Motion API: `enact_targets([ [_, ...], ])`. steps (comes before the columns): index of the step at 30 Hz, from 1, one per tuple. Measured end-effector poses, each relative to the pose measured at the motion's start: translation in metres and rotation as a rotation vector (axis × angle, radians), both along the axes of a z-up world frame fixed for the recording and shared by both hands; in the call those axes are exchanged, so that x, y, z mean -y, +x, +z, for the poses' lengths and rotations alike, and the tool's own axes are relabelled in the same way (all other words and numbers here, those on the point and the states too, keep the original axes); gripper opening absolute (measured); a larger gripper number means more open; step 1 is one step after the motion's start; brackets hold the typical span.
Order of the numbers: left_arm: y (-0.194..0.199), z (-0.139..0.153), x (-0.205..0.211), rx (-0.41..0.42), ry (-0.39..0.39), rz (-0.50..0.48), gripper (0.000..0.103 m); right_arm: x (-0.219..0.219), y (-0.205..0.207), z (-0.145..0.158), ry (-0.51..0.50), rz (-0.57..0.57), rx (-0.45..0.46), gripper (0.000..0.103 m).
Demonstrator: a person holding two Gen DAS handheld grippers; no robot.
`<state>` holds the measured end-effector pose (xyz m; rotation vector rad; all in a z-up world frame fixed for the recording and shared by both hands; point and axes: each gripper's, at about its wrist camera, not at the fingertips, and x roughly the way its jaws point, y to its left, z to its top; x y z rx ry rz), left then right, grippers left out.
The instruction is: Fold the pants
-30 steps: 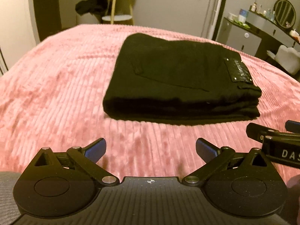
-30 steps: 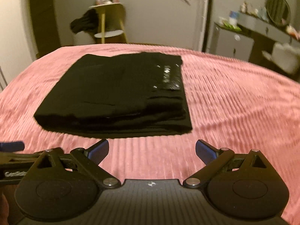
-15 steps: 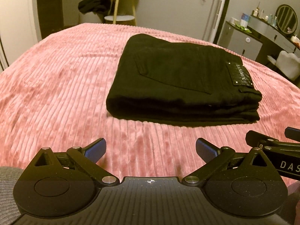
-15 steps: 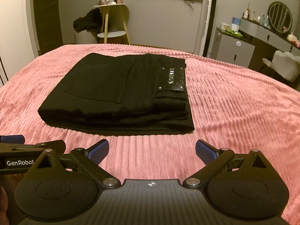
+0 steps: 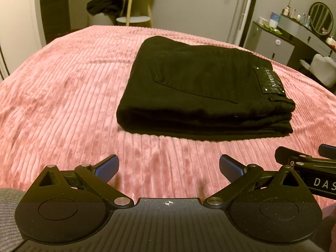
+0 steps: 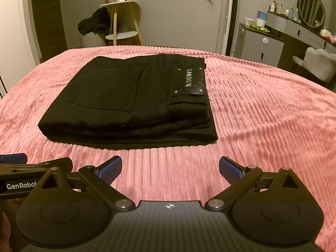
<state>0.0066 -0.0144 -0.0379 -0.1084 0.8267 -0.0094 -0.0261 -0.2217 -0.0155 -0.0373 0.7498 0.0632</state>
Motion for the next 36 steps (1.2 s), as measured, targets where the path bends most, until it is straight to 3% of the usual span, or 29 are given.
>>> enact_targets([
  [36,0.0016,-0.0025,0.0003,-0.005,-0.015,-0.001,0.103,0.0029,0.0035,-0.0045,0.009,-0.022,-0.029,0.099],
])
